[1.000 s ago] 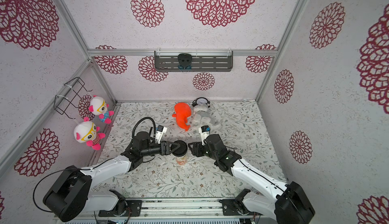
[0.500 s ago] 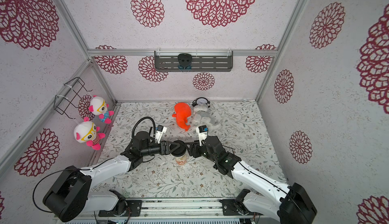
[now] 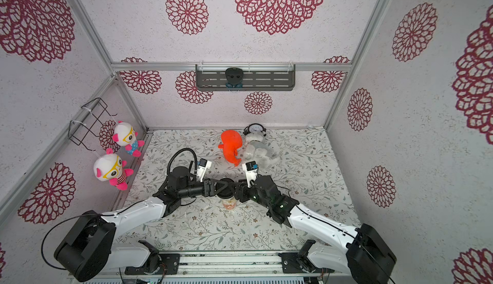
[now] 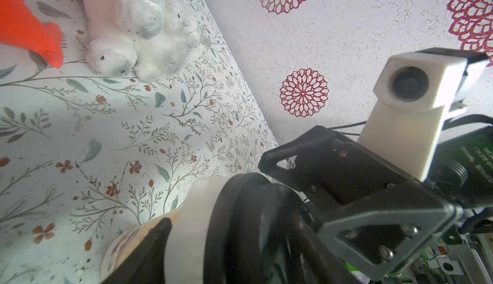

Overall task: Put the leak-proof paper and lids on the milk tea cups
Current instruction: Secure the cup lid on the cup.

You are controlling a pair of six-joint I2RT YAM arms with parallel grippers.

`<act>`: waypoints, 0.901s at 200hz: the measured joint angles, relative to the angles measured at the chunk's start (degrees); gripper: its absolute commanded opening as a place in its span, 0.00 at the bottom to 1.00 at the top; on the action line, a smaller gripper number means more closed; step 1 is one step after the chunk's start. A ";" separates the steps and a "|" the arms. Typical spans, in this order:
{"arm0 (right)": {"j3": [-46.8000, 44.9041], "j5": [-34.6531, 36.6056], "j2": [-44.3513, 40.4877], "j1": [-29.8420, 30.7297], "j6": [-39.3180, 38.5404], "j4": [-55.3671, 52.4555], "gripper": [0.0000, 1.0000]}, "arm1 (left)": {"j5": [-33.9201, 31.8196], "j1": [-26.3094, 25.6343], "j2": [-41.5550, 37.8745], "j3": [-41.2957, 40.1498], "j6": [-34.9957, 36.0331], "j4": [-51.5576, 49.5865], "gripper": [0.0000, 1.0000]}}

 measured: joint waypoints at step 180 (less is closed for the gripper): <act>7.52 17.68 4.48 5.90 1.46 -8.72 0.57 | -1.57 0.28 0.33 5.38 0.92 -9.49 0.65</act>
